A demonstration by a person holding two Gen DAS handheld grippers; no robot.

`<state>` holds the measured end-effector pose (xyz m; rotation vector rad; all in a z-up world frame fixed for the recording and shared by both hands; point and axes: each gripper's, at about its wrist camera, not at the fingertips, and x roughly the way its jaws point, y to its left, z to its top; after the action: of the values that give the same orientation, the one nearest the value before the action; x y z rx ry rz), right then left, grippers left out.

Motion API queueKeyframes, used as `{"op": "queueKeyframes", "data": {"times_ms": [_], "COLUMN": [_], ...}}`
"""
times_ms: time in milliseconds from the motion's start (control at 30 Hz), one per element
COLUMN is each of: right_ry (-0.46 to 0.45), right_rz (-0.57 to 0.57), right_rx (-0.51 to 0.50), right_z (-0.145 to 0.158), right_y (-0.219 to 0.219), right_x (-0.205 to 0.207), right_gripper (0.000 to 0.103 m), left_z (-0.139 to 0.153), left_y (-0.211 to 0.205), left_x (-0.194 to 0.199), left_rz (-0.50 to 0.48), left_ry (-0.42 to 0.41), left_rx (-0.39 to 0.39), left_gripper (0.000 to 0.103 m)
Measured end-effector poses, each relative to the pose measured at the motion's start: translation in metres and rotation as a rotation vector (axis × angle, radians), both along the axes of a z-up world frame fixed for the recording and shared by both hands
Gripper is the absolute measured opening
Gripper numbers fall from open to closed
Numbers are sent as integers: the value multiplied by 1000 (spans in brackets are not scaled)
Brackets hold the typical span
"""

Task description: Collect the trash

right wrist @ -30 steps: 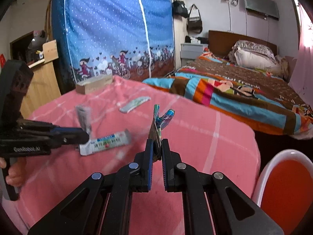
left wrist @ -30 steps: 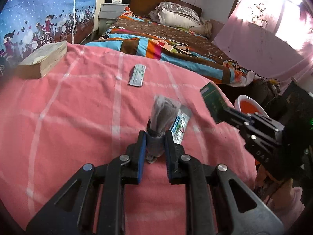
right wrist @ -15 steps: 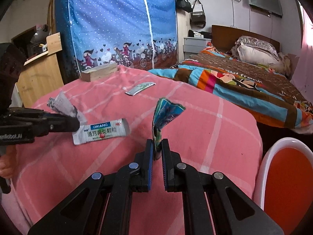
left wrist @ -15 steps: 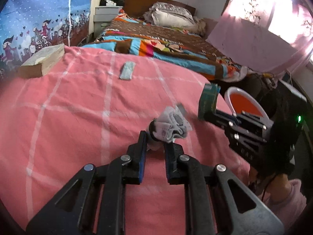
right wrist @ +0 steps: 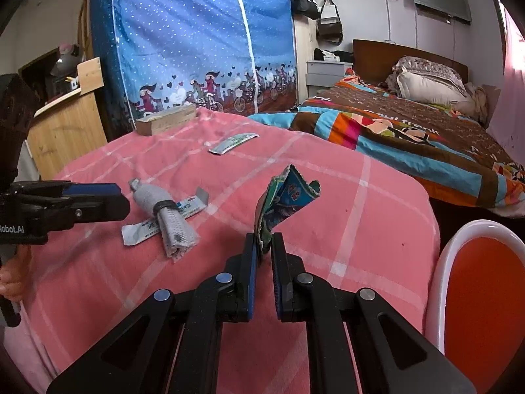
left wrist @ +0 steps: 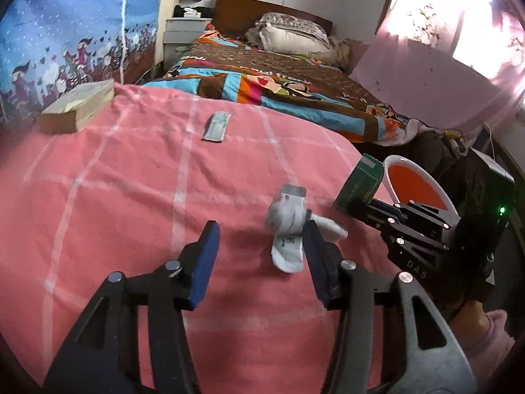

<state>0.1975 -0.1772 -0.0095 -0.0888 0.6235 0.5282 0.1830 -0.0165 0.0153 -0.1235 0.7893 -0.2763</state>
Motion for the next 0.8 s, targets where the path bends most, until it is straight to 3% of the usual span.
{"op": "queueKeyframes", "data": {"times_ms": [133,233,367,533,633,800], "right_ry": [9,27,35,13,-49,-246], "right_rz": [-15,-17,-11,-13,-18,-49], "right_rx": [20,48,61,72,85,126], "right_z": [0,-1,0,2,10,37], "right_y": [-5,-8,-10,-11,-14,-25], "right_x": [3,7,7,3,-5,-31], "right_gripper": [8,8,7,7,7,7], "left_z": [-3,-5,-6,-2,8,33], "left_y": [-7,-13,-16,-12,-7,-13], "left_x": [7,9,4,-4,-12,-24], "left_rz": [-27,-56,-60,-41,-10,46], "left_ry": [-6,5,-12,-44,-103,-260], "left_rx": [15,10,30,-1,-38,-109], "left_gripper": [51,35,32,28,28,28]}}
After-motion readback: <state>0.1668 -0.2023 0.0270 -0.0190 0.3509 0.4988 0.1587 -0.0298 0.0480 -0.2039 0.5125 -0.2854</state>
